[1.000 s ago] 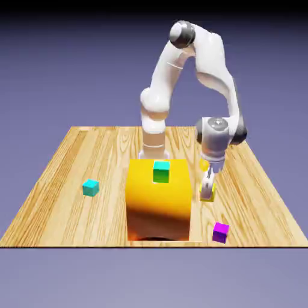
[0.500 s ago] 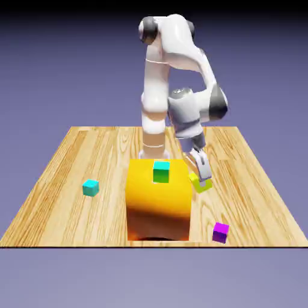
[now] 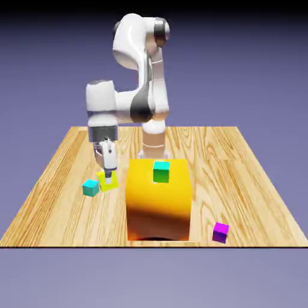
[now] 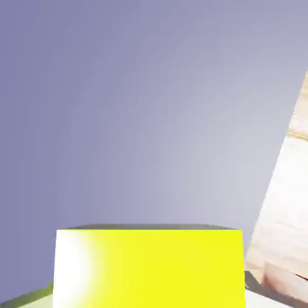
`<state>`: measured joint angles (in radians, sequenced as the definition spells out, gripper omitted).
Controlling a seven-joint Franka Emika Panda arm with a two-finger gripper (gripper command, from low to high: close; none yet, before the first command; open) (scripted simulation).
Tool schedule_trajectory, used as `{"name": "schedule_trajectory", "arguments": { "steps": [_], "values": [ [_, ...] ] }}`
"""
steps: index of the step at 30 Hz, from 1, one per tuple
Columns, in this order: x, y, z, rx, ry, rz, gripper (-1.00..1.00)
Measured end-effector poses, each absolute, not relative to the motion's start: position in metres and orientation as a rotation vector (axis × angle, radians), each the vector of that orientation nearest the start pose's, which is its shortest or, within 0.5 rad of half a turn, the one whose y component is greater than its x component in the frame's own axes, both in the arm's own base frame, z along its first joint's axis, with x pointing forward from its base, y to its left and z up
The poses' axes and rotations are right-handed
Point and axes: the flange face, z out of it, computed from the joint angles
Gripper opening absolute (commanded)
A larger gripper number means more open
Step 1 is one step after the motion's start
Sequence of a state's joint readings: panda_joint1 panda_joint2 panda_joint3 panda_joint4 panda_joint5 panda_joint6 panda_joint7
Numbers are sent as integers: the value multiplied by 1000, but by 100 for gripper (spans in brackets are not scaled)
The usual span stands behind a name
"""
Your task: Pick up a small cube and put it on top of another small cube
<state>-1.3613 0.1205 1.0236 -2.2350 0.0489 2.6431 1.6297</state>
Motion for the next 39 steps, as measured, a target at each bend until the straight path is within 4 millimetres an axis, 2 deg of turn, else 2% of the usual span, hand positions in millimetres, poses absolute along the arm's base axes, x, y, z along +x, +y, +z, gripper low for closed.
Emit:
{"name": "schedule_trajectory", "arguments": {
  "steps": [2, 7, 13, 21, 28, 31, 39],
  "values": [
    [518, -221, 370, -1512, 2407, -320, -100],
    [463, -247, 331, -1533, 2545, -344, -100],
    [392, -268, 297, -1535, 2683, -353, -100],
    [299, -270, 266, -1506, 2807, -321, -100],
    [226, -249, 242, -1443, 2860, -250, -100],
    [219, -248, 247, -1413, 2859, -289, -100],
    [225, -258, 218, -1416, 2883, -320, -100]
  ]
}}
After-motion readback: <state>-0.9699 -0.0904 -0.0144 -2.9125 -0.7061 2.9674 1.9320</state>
